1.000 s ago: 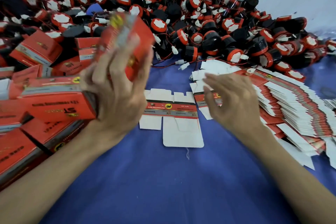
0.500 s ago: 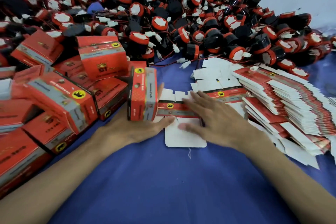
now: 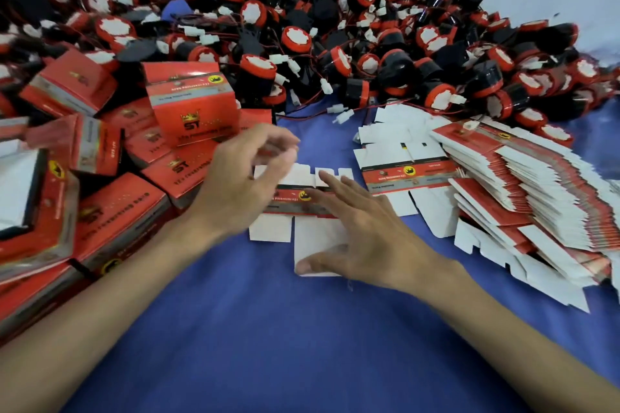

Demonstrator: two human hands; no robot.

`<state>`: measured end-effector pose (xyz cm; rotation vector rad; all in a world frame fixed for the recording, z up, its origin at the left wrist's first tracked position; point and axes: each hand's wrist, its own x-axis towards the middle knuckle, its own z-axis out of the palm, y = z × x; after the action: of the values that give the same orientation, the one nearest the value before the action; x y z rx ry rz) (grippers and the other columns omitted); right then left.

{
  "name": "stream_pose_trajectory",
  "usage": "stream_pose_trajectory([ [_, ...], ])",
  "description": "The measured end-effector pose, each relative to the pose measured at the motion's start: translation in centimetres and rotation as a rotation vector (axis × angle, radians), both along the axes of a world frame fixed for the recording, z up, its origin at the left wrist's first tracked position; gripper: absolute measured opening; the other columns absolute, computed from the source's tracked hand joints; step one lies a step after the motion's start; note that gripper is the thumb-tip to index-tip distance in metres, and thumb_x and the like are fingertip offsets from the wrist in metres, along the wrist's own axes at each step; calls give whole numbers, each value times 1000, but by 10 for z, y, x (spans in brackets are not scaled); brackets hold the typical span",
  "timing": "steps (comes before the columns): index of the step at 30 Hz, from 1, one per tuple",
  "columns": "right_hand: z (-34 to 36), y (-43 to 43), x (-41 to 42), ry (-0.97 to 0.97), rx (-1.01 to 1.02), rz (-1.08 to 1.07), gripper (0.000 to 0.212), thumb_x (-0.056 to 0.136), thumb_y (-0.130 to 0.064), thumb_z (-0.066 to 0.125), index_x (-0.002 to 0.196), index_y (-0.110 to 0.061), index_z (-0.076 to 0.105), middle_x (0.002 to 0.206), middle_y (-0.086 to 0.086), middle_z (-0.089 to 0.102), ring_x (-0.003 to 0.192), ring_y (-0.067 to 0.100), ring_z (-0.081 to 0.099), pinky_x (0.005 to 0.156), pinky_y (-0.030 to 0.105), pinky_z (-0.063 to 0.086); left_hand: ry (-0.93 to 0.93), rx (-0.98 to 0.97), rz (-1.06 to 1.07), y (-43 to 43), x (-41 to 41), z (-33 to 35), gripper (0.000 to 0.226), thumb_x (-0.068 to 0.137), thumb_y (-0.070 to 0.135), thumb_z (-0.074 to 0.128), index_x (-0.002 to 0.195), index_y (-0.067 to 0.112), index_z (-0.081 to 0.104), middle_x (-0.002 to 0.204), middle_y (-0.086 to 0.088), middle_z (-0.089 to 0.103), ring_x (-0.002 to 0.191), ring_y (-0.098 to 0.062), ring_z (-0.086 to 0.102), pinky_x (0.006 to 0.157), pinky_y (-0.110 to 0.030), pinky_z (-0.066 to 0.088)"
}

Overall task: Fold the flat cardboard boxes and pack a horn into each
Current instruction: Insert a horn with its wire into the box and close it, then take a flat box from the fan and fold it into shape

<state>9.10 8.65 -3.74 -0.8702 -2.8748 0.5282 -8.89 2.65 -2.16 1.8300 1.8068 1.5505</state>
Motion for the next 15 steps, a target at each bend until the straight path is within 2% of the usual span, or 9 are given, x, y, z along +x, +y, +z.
stream_pose_trajectory([
  [2, 2, 3, 0, 108, -65, -58, 105, 56, -68, 72, 146, -36, 30, 153, -12, 20, 141, 12, 19, 113, 39, 22, 251, -240, 2, 5, 6, -26, 36, 93, 25, 58, 125, 9, 54, 125, -4, 56, 119, -16, 51, 102, -25, 37],
  [3, 2, 5, 0, 158, -77, -92, 103, 55, -57, 81, 144, -34, 36, 143, -12, 27, 134, 10, 28, 111, 31, 27, 299, -295, 44, 8, 6, -31, 44, 94, 26, 58, 133, 9, 48, 136, -5, 49, 128, -18, 44, 107, -24, 29],
  [4, 3, 7, 1, 216, -81, -121, 98, 55, -47, 87, 141, -31, 42, 132, -12, 29, 125, 9, 34, 105, 21, 30, 287, -314, 83, 10, 4, -33, 49, 95, 28, 55, 139, 11, 42, 142, -3, 44, 132, -18, 39, 108, -23, 23],
  [6, 5, 11, 3, 364, -83, -158, 83, 57, -28, 91, 131, -24, 54, 119, -7, 31, 107, 8, 40, 91, 3, 32, 193, -317, 123, 12, -2, -30, 50, 95, 31, 54, 141, 16, 41, 143, 1, 44, 128, -13, 41, 103, -22, 26],
  [8, 8, 14, 6, 517, -34, -149, 66, 62, -10, 88, 122, -16, 62, 110, -1, 37, 92, 2, 42, 82, -2, 33, 58, -267, 101, 9, -1, -27, 41, 93, 35, 56, 131, 20, 52, 129, 6, 55, 113, -5, 50, 94, -19, 34],
  [11, 13, 16, 9, 667, 117, -79, 52, 67, 5, 81, 114, -8, 66, 99, 3, 42, 77, 4, 43, 77, 2, 38, -290, -217, -3, 7, -3, -17, 7, 91, 22, 62, 93, 22, 68, 85, 16, 67, 78, 3, 59, 69, -13, 44],
  [13, 16, 21, 11, 685, 210, -65, 50, 69, 10, 75, 116, -4, 64, 95, 7, 46, 76, 8, 44, 77, 6, 40, -488, -253, -115, 3, -4, -11, 17, 87, 17, 67, 70, 19, 67, 64, 11, 63, 61, -2, 56, 57, -15, 42],
  [15, 20, 27, 15, 664, 203, -88, 46, 72, 11, 73, 115, -3, 65, 91, 9, 54, 76, 13, 51, 76, 11, 44, -701, -367, -272, 0, -2, -8, 23, 80, 20, 68, 58, 17, 65, 57, 4, 59, 53, -7, 55, 50, -16, 41],
])
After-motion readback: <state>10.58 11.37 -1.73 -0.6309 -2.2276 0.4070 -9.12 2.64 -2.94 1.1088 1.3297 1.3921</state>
